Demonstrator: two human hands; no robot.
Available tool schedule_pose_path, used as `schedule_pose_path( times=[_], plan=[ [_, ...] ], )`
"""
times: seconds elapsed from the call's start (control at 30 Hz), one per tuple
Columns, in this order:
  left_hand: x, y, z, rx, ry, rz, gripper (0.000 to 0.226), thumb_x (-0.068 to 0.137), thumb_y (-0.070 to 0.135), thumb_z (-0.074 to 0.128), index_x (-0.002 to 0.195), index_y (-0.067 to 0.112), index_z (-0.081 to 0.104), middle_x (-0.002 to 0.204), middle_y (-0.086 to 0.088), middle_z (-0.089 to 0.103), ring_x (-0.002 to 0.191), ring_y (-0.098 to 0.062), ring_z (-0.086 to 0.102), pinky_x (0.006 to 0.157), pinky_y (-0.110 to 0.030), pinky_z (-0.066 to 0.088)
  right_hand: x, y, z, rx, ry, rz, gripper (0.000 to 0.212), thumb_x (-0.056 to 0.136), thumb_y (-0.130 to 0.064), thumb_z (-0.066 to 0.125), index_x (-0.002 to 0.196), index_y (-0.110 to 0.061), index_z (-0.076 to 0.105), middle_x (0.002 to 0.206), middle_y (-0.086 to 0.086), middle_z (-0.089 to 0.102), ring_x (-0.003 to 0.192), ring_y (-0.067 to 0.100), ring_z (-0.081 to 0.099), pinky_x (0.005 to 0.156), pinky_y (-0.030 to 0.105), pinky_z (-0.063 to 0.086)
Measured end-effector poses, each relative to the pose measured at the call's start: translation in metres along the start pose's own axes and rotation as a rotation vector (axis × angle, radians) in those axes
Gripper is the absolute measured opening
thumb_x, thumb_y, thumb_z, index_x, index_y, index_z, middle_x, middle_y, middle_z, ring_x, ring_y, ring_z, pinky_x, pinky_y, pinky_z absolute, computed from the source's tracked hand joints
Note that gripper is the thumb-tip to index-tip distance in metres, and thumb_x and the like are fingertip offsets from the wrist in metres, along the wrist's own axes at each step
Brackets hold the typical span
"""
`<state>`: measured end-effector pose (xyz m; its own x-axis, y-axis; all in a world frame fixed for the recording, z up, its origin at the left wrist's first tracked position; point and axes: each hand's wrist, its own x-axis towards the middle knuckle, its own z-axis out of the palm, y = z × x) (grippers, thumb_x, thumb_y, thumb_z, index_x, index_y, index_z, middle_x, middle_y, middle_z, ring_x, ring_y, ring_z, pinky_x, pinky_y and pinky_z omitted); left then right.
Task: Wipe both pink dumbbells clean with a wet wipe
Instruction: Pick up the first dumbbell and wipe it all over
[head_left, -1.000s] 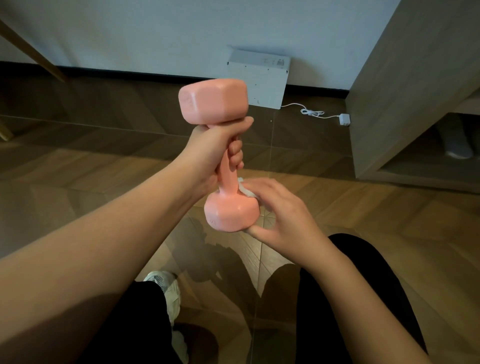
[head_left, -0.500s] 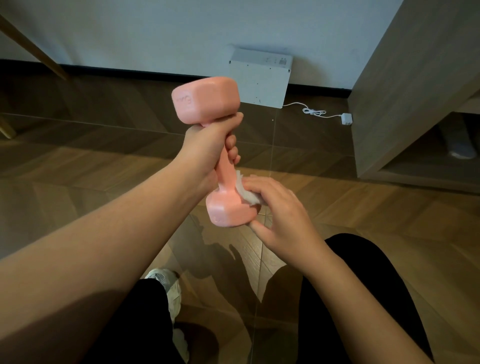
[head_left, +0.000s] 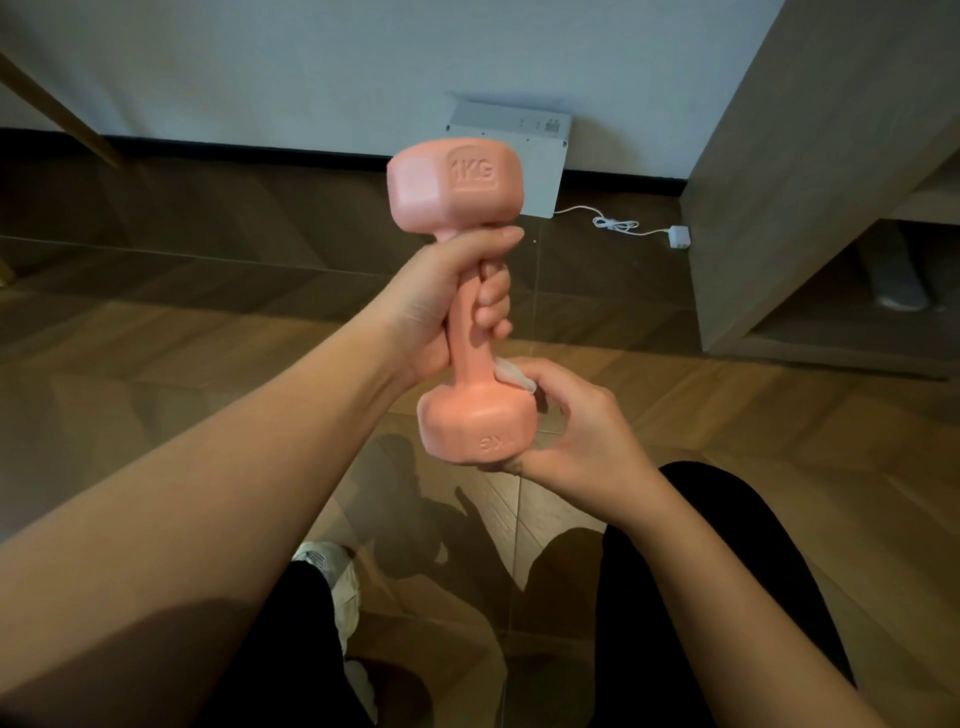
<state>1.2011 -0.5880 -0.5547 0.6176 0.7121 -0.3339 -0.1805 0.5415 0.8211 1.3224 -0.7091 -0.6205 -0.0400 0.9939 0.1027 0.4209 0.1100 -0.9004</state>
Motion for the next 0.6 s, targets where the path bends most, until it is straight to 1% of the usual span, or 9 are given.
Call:
schedule_pose_path(
  times=[0.07, 0.13, 0.2, 0.27, 0.33, 0.4, 0.5, 0.57, 0.6],
  plan=[
    [0.002, -0.002, 0.002, 0.05, 0.096, 0.014, 0.039, 0.091, 0.02, 0.061, 0.054, 0.018, 0.045, 0.041, 0.004, 0.039, 0.035, -0.009, 0.036, 0.042, -0.022, 0.039, -0.001, -0.001, 0.003, -0.049, 0.054, -0.015, 0.053, 0.07, -0.027, 0.087, 0.116, -0.025, 0.06, 0.115, -0.015, 0.061, 0.109, 0.005, 0.056, 0.091, 0.032, 0.05],
    [0.003, -0.003, 0.003, 0.08, 0.179, 0.044, 0.037, 0.09, 0.019, 0.063, 0.056, 0.017, 0.047, 0.042, 0.003, 0.041, 0.036, -0.01, 0.037, 0.043, -0.022, 0.039, -0.002, -0.002, 0.004, -0.123, 0.096, -0.046, 0.047, 0.074, -0.027, 0.085, 0.113, -0.02, 0.061, 0.116, -0.014, 0.061, 0.109, 0.004, 0.054, 0.094, 0.042, 0.048],
    [0.002, -0.003, 0.005, 0.099, 0.243, 0.075, 0.034, 0.089, 0.017, 0.065, 0.06, 0.016, 0.048, 0.043, 0.001, 0.042, 0.038, -0.011, 0.038, 0.043, -0.022, 0.039, -0.002, -0.004, 0.005, -0.199, 0.1, -0.046, 0.046, 0.077, -0.027, 0.083, 0.117, -0.022, 0.06, 0.12, -0.014, 0.06, 0.114, 0.001, 0.051, 0.101, 0.049, 0.044],
    [0.0, -0.003, 0.009, 0.114, 0.285, 0.101, 0.031, 0.089, 0.015, 0.066, 0.062, 0.015, 0.049, 0.044, 0.0, 0.042, 0.038, -0.012, 0.038, 0.043, -0.022, 0.039, -0.001, -0.004, 0.005, -0.275, 0.04, -0.008, 0.054, 0.08, -0.029, 0.08, 0.128, -0.025, 0.055, 0.13, -0.014, 0.057, 0.126, 0.002, 0.045, 0.111, 0.053, 0.033],
    [-0.001, -0.005, 0.013, 0.141, 0.312, 0.116, 0.028, 0.089, 0.014, 0.066, 0.065, 0.014, 0.051, 0.045, -0.001, 0.043, 0.039, -0.013, 0.038, 0.044, -0.023, 0.038, 0.001, -0.003, 0.003, -0.343, -0.034, 0.013, 0.063, 0.082, -0.032, 0.078, 0.138, -0.029, 0.048, 0.14, -0.014, 0.052, 0.137, 0.006, 0.038, 0.119, 0.053, 0.021],
    [-0.002, -0.007, 0.016, 0.186, 0.321, 0.128, 0.022, 0.089, 0.014, 0.066, 0.07, 0.013, 0.054, 0.046, -0.002, 0.045, 0.04, -0.013, 0.04, 0.044, -0.023, 0.039, 0.001, -0.001, 0.003, -0.395, -0.033, -0.025, 0.067, 0.08, -0.033, 0.079, 0.139, -0.028, 0.048, 0.142, -0.01, 0.052, 0.14, 0.009, 0.036, 0.121, 0.05, 0.016],
    [-0.002, -0.008, 0.019, 0.229, 0.342, 0.15, 0.016, 0.089, 0.015, 0.066, 0.076, 0.012, 0.057, 0.045, 0.0, 0.047, 0.039, -0.011, 0.042, 0.043, -0.021, 0.042, -0.001, 0.004, 0.007, -0.447, 0.088, -0.105, 0.058, 0.073, -0.03, 0.085, 0.125, -0.022, 0.06, 0.129, -0.007, 0.062, 0.13, 0.01, 0.049, 0.119, 0.043, 0.02],
    [-0.002, -0.007, 0.017, 0.222, 0.382, 0.155, 0.011, 0.089, 0.016, 0.066, 0.082, 0.011, 0.059, 0.046, 0.001, 0.049, 0.04, -0.011, 0.044, 0.045, -0.022, 0.044, -0.002, 0.006, 0.01, -0.453, 0.162, -0.119, 0.049, 0.072, -0.025, 0.087, 0.114, -0.02, 0.062, 0.119, -0.006, 0.065, 0.12, 0.008, 0.054, 0.116, 0.037, 0.025],
    [-0.001, -0.006, 0.015, 0.211, 0.408, 0.149, 0.009, 0.089, 0.018, 0.067, 0.087, 0.012, 0.061, 0.048, 0.001, 0.051, 0.042, -0.01, 0.046, 0.046, -0.022, 0.046, -0.002, 0.006, 0.012, -0.463, 0.172, -0.114, 0.048, 0.072, -0.023, 0.086, 0.112, -0.02, 0.061, 0.118, -0.006, 0.065, 0.118, 0.008, 0.054, 0.115, 0.036, 0.027]
  ],
)
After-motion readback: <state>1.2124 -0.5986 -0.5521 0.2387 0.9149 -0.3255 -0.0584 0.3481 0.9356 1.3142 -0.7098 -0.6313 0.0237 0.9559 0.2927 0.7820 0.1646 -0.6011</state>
